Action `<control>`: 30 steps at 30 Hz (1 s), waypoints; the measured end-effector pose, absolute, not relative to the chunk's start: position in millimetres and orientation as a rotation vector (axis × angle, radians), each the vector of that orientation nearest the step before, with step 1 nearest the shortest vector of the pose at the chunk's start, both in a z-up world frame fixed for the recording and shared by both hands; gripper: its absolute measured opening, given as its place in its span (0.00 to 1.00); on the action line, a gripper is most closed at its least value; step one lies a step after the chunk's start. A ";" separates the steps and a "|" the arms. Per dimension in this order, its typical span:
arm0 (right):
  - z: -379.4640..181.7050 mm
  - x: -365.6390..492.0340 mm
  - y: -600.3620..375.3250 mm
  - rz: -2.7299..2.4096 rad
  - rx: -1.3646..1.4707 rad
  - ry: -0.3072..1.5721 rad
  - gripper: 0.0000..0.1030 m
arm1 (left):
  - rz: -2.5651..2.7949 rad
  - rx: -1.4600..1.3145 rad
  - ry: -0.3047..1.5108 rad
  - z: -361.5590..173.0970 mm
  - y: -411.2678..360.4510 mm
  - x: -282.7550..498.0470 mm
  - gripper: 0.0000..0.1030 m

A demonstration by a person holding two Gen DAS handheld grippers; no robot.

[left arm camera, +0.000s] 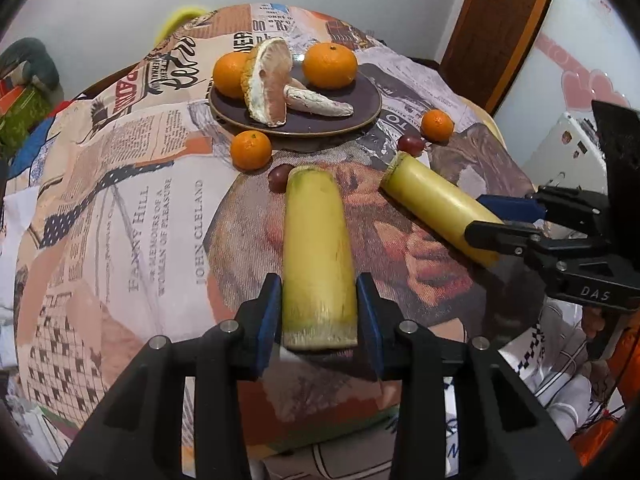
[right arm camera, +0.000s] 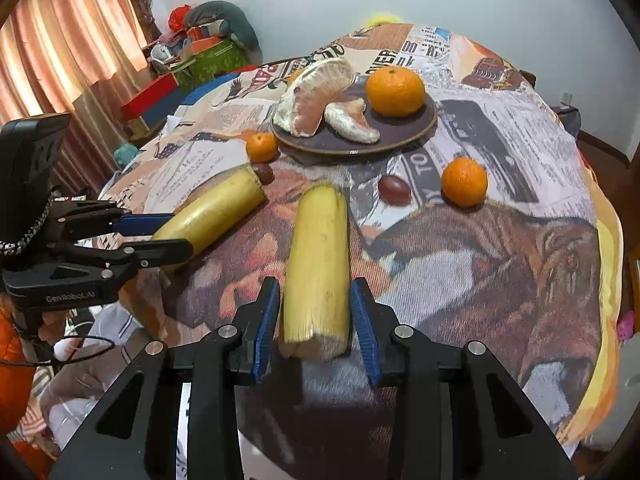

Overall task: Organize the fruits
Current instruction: 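Lift the right gripper's yellow fruit toward the plate while the left gripper lifts its fruit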

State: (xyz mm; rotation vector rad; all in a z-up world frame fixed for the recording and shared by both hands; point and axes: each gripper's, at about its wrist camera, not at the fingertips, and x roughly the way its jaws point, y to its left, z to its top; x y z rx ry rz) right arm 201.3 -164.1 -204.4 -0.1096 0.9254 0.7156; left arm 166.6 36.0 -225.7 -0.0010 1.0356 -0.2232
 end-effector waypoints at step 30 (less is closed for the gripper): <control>-171.5 227.4 -165.6 0.699 -0.046 0.810 0.31 | -0.202 -0.018 0.917 -181.6 34.3 203.8 0.35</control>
